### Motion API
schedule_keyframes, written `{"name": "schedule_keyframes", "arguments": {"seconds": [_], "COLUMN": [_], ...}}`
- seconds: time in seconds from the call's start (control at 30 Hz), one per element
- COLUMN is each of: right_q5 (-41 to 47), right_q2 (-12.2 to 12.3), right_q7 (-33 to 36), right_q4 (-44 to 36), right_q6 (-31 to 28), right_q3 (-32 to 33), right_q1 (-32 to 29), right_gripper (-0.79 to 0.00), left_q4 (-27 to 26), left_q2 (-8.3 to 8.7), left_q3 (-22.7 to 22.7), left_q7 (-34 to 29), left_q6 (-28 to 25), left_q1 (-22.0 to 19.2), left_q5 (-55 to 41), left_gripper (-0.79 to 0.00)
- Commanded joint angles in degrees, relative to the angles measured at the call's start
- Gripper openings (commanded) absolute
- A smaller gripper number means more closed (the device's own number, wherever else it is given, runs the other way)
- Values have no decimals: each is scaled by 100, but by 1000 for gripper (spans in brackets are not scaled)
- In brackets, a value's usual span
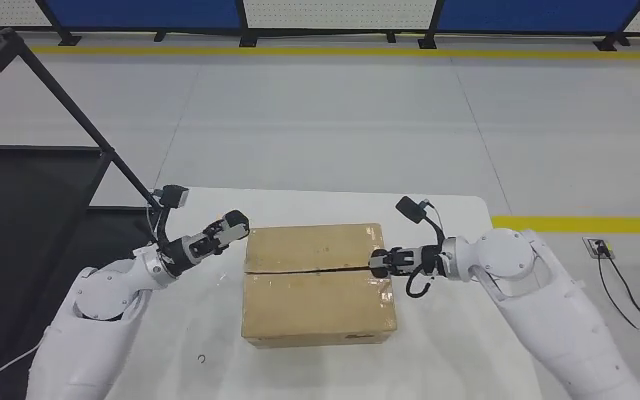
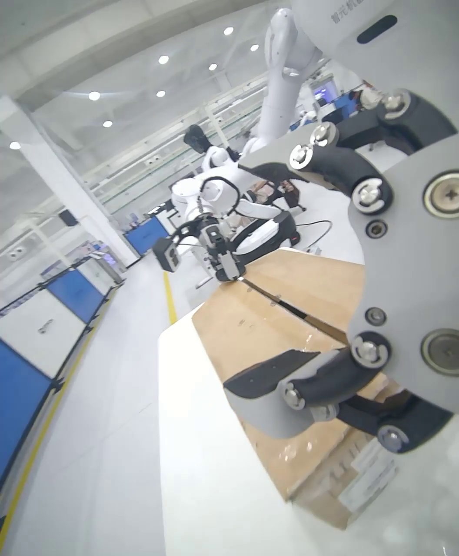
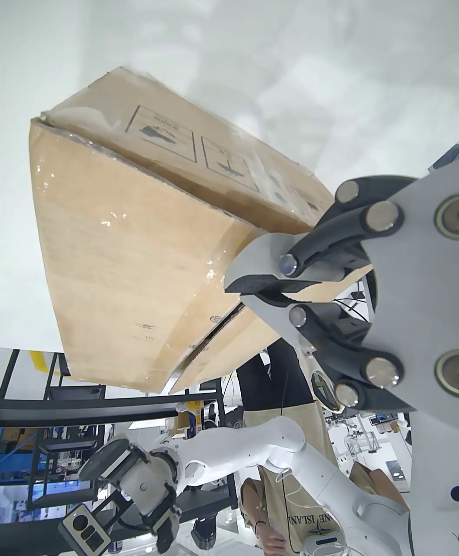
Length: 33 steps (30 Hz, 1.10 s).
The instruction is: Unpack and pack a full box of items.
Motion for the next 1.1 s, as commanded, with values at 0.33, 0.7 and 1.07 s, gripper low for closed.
{"name": "schedule_keyframes", "arguments": {"seconds": [0.33,0.7,1.07], "right_q5": [13,-89,33], "right_q2": [1,-33,-92], "right_q7": [64,141,140], "right_q4": [67,-105,-39], "right_q6": [-342,-334,-674], "right_q3": [21,-99,-208], "right_q1": [-36,89,177], "right_gripper": [0,0,0], "left_q4": [-712,-809,-1675], "left_q2": [51,43,-25], "left_q3": [-768,-765,-1243], "left_q7": [1575,1677,2637], "left_q6": [442,446,415], "left_q1": [1168,1223,2791], "left_q5": [-35,-42,-1095], "left_gripper": [0,0,0]}}
